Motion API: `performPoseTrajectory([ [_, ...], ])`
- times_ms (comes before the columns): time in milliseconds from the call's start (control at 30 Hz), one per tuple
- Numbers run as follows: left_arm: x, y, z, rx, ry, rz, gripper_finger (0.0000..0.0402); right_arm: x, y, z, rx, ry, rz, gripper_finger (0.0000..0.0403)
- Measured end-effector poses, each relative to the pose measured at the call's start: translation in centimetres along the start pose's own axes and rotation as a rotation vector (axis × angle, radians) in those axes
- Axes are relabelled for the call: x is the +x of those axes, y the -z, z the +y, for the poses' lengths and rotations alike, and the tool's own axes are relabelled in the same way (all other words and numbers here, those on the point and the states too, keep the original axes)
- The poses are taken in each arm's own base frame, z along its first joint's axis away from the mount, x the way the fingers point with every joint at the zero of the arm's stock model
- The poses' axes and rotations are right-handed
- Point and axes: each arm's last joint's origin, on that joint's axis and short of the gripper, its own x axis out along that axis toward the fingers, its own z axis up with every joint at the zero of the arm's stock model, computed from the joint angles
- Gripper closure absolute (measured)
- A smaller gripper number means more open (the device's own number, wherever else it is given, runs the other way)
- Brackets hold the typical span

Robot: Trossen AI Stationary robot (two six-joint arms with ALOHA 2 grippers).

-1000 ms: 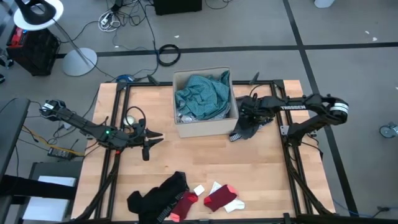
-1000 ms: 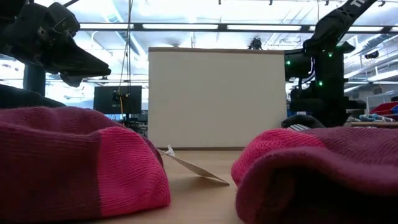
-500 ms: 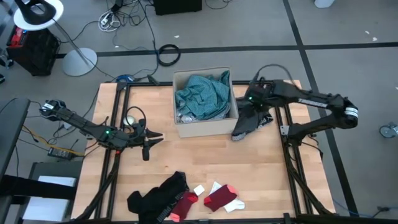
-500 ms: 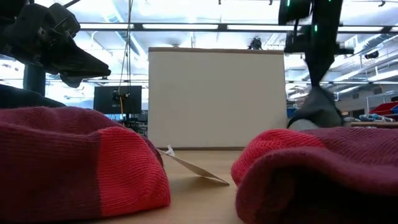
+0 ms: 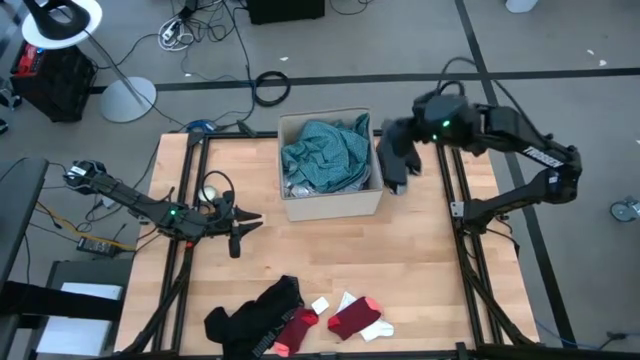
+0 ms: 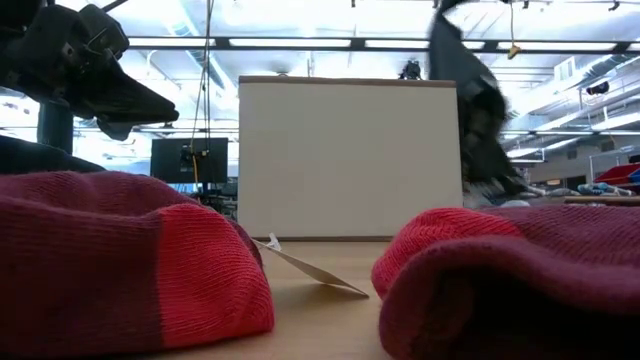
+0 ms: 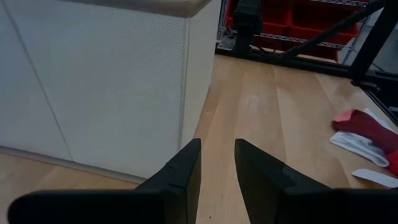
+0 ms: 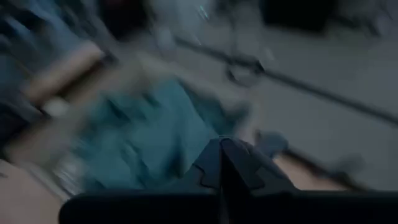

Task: Sort clothes
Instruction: Put the gray boxer into the laundry organizer

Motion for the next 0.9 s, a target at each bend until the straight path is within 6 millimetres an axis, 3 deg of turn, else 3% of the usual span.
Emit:
performPoseTrajectory([
  [267, 0.0, 0.0, 0.0, 0.000, -0.003, -0.001, 0.0298, -1.5, -6.4, 3.6, -0.074, -0.271, -0.377, 0.0403],
  [500, 0.0, 0.0, 0.0, 0.000, -0.003, -0.001, 0.0298, 1.0, -9.4, 7.3, -0.130, -0.510, -0.531, 0.0403],
  [667, 0.0, 0.0, 0.0, 0.000, -0.003, -0.001, 0.0298, 4.6, -8.7, 8.7, -0.191, -0.465, -0.417, 0.0403],
  [900, 0.0, 0.0, 0.0, 0.000, -0.003, 0.000, 0.0298, 12.5, -3.5, 8.2, -0.259, -0.184, 0.131, 0.0402],
])
